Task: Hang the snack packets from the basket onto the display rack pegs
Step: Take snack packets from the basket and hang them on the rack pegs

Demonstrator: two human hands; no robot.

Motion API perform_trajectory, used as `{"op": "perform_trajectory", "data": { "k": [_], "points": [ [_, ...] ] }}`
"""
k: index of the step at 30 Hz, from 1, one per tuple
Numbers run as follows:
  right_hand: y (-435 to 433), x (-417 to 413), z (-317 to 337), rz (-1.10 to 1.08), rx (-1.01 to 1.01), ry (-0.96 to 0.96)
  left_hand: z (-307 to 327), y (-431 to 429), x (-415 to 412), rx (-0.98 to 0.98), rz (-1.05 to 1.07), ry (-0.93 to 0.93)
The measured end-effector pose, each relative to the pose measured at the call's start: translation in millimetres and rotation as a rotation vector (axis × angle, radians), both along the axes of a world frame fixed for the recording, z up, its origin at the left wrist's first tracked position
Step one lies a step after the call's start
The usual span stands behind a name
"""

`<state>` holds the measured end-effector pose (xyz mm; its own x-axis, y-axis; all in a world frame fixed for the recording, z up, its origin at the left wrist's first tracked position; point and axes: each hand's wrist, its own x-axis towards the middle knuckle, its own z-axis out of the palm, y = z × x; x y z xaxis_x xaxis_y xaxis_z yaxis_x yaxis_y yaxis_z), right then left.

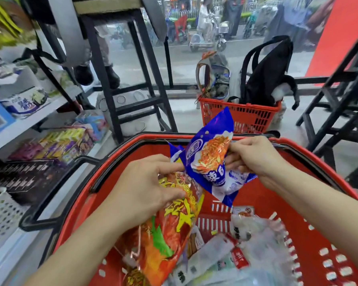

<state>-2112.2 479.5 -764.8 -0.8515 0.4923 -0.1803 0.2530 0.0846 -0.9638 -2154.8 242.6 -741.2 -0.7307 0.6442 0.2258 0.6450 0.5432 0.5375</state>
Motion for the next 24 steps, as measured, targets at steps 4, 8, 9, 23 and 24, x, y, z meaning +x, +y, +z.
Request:
{"op": "perform_trajectory", "data": {
  "k": [4, 8, 9, 23, 24],
  "points": [
    [-16, 2, 0, 0.028, 0.040, 0.065, -6, 3, 1, 0.114, 0.117, -0.058],
    [-1, 5, 17, 0.256, 0.278, -0.095, -12, 1, 1, 0.218, 0.235, -0.140],
    [6, 7, 25, 0.338, 0.330, -0.114, -12, 1, 1, 0.217, 0.228, -0.146],
    [27, 26, 125, 0.631, 0.373, 0.127, 100, -25, -11, 0.176, 0.058, -0.180],
    [18, 27, 152, 0.694, 0.460, 0.108, 125, -30, -11, 0.150, 0.054, -0.189]
  ]
}}
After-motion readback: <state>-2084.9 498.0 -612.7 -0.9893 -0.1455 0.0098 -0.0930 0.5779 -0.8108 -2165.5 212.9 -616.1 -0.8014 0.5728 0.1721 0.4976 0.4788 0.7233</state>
